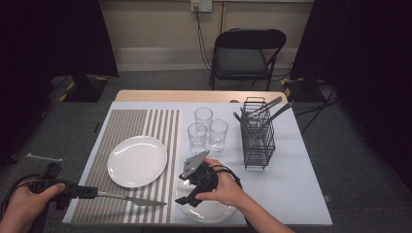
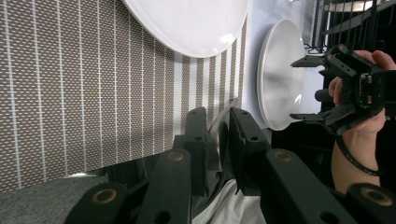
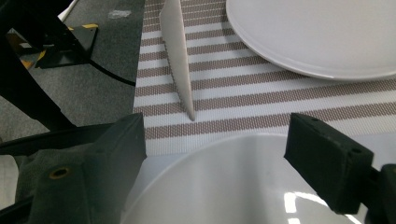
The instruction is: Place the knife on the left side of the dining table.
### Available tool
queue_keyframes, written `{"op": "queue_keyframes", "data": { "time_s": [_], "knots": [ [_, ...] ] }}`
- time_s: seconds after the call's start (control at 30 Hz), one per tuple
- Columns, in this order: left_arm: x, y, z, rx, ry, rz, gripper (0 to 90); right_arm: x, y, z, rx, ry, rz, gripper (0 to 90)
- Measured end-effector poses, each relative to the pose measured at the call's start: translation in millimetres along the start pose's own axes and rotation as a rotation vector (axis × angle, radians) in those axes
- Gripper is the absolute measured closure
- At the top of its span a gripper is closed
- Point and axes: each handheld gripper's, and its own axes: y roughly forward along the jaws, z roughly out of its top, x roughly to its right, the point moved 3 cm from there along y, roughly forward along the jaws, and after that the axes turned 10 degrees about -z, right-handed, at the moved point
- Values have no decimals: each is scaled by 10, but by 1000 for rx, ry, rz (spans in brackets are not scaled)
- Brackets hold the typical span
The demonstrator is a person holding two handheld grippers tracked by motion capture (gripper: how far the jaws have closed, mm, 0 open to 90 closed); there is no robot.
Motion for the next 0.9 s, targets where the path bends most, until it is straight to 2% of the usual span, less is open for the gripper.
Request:
{"op": "queue_keyframes", "data": {
  "time_s": [0.13, 0.17, 0.23, 0.3, 0.4, 0.43, 0.53, 0.6, 0.7, 0.73, 0.9],
  "knots": [
    [-7, 3, -4, 7, 2, 0, 777, -29, 73, 76, -3, -14, 10, 198],
    [5, 15, -7, 24, -16, -3, 776, -33, 85, 84, -2, -16, 11, 198],
    [5, 12, -8, 16, -17, -1, 776, -45, 115, 95, -3, -18, 17, 199],
    [-7, 8, -12, 9, 3, 9, 775, -50, 147, 90, -13, -17, 17, 200],
    [-2, 4, -11, 3, 5, 6, 775, -55, 195, 83, -21, -13, 22, 203],
    [5, 14, -8, 23, -5, 2, 775, -57, 209, 86, -20, -14, 26, 203],
    [10, 15, -6, 25, -12, 3, 776, -73, 242, 115, -24, -25, 31, 201],
    [-3, 7, -7, 11, 3, 4, 774, -80, 255, 138, -24, -28, 32, 202],
    [-1, 14, -5, 23, -5, 5, 773, -92, 277, 166, -22, -32, 39, 208],
    [-10, 8, -7, 11, 6, 7, 773, -102, 290, 173, -26, -29, 40, 212],
    [-20, 7, -9, 4, 5, 13, 770, -117, 346, 183, -29, -39, 48, 227]
  ]
}}
